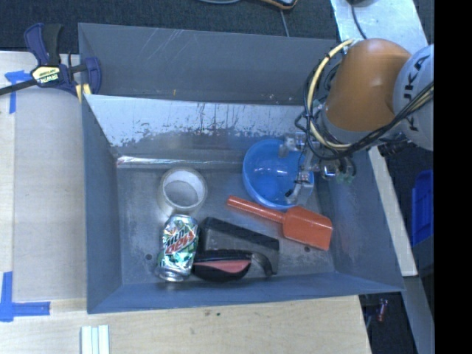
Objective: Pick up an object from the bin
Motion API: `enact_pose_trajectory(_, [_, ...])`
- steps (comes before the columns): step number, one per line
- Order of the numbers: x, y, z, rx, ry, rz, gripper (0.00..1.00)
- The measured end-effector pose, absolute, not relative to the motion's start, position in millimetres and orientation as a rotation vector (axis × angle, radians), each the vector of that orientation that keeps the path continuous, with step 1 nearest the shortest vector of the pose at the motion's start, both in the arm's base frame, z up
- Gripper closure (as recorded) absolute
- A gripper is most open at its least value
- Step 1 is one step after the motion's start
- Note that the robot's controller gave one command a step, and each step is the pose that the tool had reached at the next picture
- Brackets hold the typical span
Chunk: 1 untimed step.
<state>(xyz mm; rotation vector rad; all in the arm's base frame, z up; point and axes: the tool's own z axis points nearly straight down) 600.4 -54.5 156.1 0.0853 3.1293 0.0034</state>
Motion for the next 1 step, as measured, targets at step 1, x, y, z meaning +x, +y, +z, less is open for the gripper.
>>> enact_pose_trajectory(1, [601.4,19.8,143.8,0.004,3.129,0.006,0.00])
